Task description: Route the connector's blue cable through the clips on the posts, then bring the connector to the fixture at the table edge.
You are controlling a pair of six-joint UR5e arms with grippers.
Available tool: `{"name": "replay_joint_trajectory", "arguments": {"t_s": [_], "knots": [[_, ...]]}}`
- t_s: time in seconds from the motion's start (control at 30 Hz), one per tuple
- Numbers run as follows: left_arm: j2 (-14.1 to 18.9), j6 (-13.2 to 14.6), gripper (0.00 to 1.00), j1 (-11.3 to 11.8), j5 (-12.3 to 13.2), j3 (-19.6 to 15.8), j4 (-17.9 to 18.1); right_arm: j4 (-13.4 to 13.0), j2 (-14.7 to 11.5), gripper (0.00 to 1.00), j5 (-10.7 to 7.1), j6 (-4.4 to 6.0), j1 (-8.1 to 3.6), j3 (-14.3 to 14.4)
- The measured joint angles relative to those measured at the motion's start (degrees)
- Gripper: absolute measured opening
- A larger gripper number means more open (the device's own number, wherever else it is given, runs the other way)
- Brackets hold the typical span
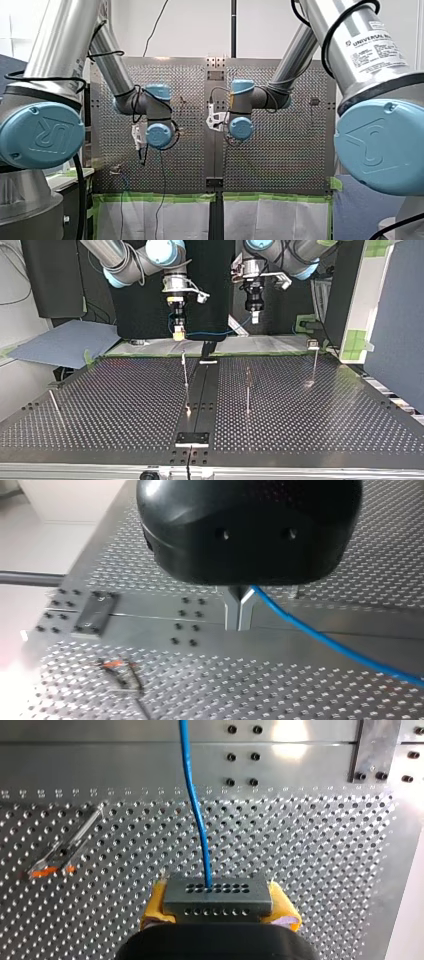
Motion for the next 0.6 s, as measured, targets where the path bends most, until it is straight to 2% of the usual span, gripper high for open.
{"name": "replay_joint_trajectory", "arguments": {"t_s": [0.4, 0.6], "knots": [[5.8, 0.3, 0.02, 1.4, 0.6, 5.4, -5.8, 3.0, 0.0, 0.00, -2.32, 1.34, -1.82, -3.4], [7.6, 1.4, 0.02, 2.3, 1.2, 6.1, -8.8, 5.1, 0.1, 0.00, -3.35, 1.83, -2.82, -5.5]]}}
